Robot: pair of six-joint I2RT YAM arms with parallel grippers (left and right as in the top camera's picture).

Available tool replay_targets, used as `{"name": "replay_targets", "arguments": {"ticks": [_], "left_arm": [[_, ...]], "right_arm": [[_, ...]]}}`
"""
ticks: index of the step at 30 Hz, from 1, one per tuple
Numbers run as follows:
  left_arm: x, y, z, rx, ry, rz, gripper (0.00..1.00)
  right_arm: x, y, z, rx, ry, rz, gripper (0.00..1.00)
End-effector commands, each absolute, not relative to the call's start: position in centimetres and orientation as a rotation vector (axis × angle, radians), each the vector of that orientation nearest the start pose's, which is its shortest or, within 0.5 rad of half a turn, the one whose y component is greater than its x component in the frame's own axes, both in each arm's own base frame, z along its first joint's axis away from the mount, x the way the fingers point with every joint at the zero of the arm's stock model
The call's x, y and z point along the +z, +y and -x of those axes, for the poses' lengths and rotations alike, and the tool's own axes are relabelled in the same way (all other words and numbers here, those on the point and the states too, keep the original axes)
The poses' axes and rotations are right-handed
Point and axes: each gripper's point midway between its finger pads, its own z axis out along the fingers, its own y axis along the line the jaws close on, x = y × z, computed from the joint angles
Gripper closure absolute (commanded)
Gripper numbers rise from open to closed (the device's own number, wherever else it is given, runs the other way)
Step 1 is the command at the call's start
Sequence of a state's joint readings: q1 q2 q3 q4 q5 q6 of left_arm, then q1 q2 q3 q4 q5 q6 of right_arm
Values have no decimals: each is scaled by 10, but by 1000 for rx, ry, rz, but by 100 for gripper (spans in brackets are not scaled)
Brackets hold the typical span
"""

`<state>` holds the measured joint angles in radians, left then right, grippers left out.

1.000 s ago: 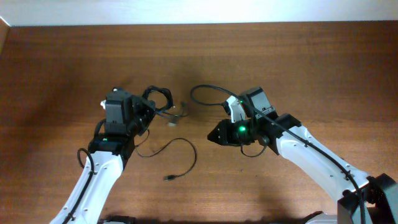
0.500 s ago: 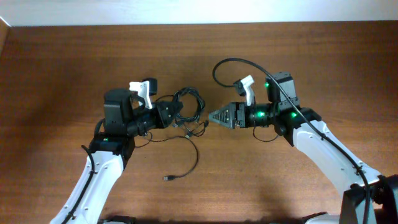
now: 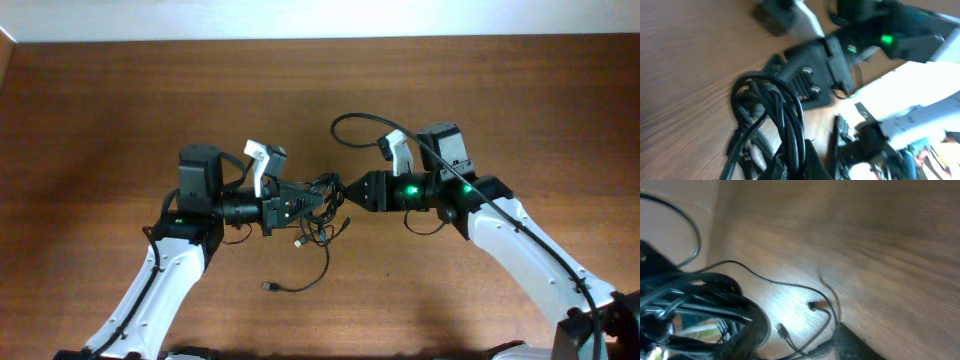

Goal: Untangle cables

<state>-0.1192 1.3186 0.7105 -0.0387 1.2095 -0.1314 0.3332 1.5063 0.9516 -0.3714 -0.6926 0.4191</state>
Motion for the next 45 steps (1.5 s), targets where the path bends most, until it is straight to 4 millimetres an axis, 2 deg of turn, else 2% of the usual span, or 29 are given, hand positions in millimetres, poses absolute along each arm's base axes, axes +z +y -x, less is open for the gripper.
{"name": "replay_targets", "arguments": {"ticks": [1,2,3,6,7,9,11,12,14,15,16,17,18,19,21,24,26,28,30,31,32,33,34,37,39,40,43,44,45], "left_arm": [[176,-168,-322,-1286,2229,-48,100],[169,-156,-334,-1270,2275,245,100],[170,-154,-337,-1309,2277,380,100],[173,-160,-332,-1388,2288,415,100],[180,-165,-329,-1445,2277,373,100],[209,-182,-317,-1574,2180,85,100],[247,-197,-293,-1695,1993,-323,100],[253,-199,-288,-1716,1959,-385,100],[253,-199,-286,-1713,1953,-405,100],[251,-199,-287,-1692,1946,-424,97],[247,-198,-286,-1655,1933,-465,78],[235,-197,-289,-1582,1944,-484,50],[212,-189,-302,-1474,2054,-347,12],[178,-171,-316,-1308,2220,-116,1],[154,-156,-321,-1216,2342,140,1],[146,-145,-329,-1152,2361,297,1],[152,-155,-321,-1197,2346,119,5],[166,-172,-303,-1285,2257,-217,1],[166,-170,-302,-1237,2214,-332,9],[163,-160,-309,-1211,2236,-244,7],[160,-139,-323,-1217,2286,33,11],[162,-131,-328,-1246,2283,146,26],[167,-132,-329,-1270,2265,136,31],[207,-157,-313,-1383,2026,-334,43],[223,-167,-295,-1450,1896,-554,40],[223,-167,-295,-1447,1892,-561,40],[222,-172,-294,-1429,1887,-583,41],[218,-177,-297,-1397,1907,-578,46],[212,-188,-298,-1354,1935,-581,59]], "right_arm": [[111,195,-319,995,2640,64,37],[121,208,-308,1155,2652,27,23],[127,215,-301,1273,2673,-62,8],[151,233,-307,1423,2557,30,0],[158,238,-312,1441,2521,30,0],[171,245,-324,1449,2424,81,4],[179,247,-331,1419,2350,175,7],[183,249,-329,1438,2326,215,16],[202,260,-314,1529,2186,472,34],[205,259,-310,1544,2148,537,96],[207,258,-310,1554,2143,539,96],[207,255,-311,1567,2158,509,96],[206,249,-315,1600,2207,402,96],[202,240,-320,1611,2246,313,96],[195,231,-320,1636,2318,196,96],[192,230,-318,1710,2407,-7,96],[193,230,-318,1746,2439,-110,96],[194,231,-316,1769,2448,-135,96],[191,223,-323,1749,2451,-206,96],[191,217,-327,1750,2451,-265,96],[188,214,-326,1748,2466,-295,96],[186,214,-324,1749,2479,-307,96],[185,214,-323,1749,2483,-306,96],[191,218,-317,1694,2372,86,96],[192,218,-315,1626,2290,284,96],[195,220,-312,1635,2251,359,96],[202,222,-308,1683,2221,395,96],[206,223,-303,1725,2204,418,96],[208,224,-300,1754,2201,421,96]]}}
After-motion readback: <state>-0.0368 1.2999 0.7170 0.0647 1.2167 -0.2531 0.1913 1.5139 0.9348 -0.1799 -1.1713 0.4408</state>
